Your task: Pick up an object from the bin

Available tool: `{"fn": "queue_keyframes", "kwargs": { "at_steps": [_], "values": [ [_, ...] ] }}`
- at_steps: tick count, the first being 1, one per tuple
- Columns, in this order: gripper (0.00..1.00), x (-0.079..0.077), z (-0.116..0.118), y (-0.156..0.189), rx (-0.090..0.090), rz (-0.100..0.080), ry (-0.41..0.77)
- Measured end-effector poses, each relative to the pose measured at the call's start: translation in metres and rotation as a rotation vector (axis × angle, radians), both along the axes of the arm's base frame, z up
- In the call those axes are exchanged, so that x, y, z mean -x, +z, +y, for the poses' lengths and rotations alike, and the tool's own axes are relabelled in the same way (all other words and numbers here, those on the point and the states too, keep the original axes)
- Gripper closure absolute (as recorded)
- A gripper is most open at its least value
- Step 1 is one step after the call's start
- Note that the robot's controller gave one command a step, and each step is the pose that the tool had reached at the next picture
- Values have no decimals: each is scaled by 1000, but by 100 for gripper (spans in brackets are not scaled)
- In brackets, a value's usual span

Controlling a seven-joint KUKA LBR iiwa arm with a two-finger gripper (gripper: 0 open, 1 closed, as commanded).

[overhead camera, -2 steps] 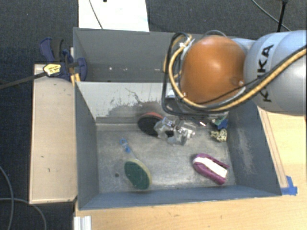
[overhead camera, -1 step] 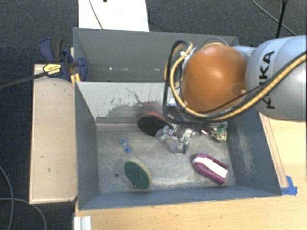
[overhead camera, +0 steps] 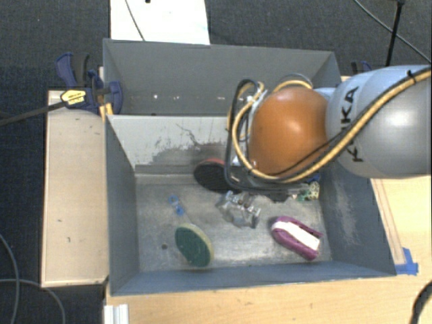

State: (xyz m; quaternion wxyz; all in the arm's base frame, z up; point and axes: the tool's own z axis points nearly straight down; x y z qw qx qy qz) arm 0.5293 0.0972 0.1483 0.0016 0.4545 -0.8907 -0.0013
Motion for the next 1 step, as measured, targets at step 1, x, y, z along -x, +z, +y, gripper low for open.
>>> {"fn": "queue_keyframes", "kwargs": {
  "at_steps": [1],
  "values": [
    [100, 37, 5, 20, 0, -2, 518]
  ]
}}
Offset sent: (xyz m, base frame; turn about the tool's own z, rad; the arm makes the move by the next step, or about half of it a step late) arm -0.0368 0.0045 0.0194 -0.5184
